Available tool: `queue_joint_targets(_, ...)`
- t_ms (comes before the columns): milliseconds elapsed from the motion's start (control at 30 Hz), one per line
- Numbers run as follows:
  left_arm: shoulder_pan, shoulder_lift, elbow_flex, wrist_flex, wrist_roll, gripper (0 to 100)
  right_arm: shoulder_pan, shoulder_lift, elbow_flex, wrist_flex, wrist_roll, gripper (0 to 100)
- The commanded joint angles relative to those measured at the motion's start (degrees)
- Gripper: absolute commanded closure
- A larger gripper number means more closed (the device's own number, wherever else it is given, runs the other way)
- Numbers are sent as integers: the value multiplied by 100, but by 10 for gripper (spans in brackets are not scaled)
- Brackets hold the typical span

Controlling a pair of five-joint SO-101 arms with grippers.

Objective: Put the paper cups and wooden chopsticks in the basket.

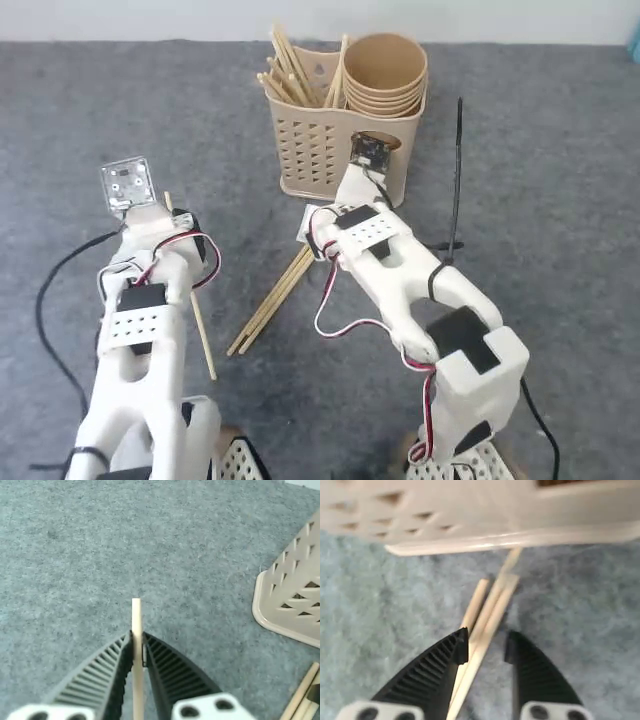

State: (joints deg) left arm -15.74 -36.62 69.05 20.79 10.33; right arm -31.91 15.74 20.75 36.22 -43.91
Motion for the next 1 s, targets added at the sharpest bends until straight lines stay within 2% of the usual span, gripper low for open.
queue_joint_targets(0, -44, -193, -40, -202, -35, 988, 110, -57, -290, -57, -62, 952)
queue_joint_targets(100, -44, -193, -40, -202, -35, 988, 110, -57, -281, -40, -62, 991)
queue_joint_targets(433, -53, -193, -31, -202, -35, 988, 154, -242, -325, 831, -35, 991)
queue_joint_targets(667, -53, -193, 4, -202, -35, 988, 154, -1473, -26, 1798, 26, 991)
queue_joint_targets(733, -53, -193, 4, -202, -35, 988, 154, -1833, 281, 1622, 123, 991)
queue_joint_targets(867, -44, -193, 4, -202, -35, 988, 189, -1868, 862, 347, 176, 983)
queue_joint_targets(967, -44, -193, 4, -202, -35, 988, 163, -1393, 897, -330, 158, 917)
